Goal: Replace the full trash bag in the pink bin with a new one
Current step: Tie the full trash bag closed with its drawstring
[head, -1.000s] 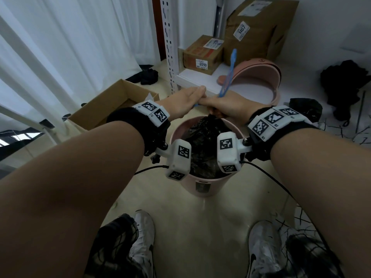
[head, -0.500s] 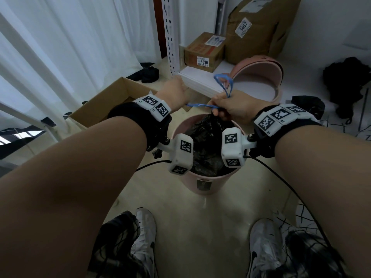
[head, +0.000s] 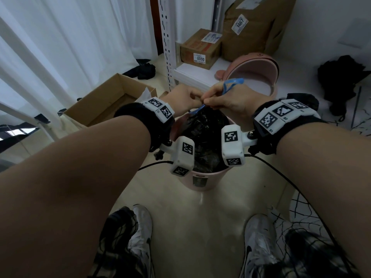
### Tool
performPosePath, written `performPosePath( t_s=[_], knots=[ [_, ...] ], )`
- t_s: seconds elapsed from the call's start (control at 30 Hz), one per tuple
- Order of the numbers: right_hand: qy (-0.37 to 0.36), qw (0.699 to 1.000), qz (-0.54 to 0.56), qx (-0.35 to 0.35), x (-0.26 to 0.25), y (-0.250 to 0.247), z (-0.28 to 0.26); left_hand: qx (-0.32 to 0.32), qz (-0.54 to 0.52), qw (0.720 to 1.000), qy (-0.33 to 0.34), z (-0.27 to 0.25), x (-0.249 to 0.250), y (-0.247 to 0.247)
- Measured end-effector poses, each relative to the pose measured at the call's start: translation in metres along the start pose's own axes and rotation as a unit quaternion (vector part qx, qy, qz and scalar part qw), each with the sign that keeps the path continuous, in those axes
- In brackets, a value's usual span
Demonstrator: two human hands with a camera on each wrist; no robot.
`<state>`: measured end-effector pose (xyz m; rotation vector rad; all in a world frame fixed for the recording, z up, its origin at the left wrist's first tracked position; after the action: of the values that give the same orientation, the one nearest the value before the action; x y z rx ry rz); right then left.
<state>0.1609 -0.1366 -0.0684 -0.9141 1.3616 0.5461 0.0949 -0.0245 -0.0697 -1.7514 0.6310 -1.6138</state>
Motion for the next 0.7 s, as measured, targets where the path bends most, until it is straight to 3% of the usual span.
performPosePath(
  t_s=[0.1, 0.2, 0.3, 0.43, 0.6, 0.7],
  knots=[
    [-0.016, 1.0, -0.002, 0.018, -0.006, -0.001, -0.005, -0.006, -0.006, 1.0, -0.001, 0.006, -0.002, 0.008],
    [-0.043, 0.993, -0.08, 0.078, -0.01, -0.005, -0.005, 0.006, -0.008, 1.0, -0.026, 0.011, -0.008, 0.009],
    [-0.073, 0.963, -0.237, 0.104, -0.014, -0.006, -0.003, 0.021, -0.018, 0.999, -0.045, 0.012, -0.012, 0.005],
    [-0.084, 0.925, -0.348, 0.127, -0.016, 0.003, 0.002, 0.023, -0.027, 0.998, -0.045, 0.011, -0.014, 0.0],
    [-0.067, 0.916, -0.356, 0.173, -0.016, 0.004, 0.008, 0.019, -0.001, 0.999, -0.032, 0.007, -0.004, -0.004],
    [-0.077, 0.924, -0.322, 0.188, -0.015, 0.004, 0.008, 0.034, -0.066, 0.995, -0.07, 0.007, -0.008, -0.003]
  ],
)
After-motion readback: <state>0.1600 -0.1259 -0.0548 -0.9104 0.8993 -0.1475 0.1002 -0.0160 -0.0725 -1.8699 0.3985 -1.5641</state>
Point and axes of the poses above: each hand's wrist, its own z-axis towards the middle knuckle, its own y-axis out of the palm, x = y × z, the point moved 5 cm from there along z, towards the middle knuckle, and after that the axes turned 7 degrees about z, right-handed, at the moved point
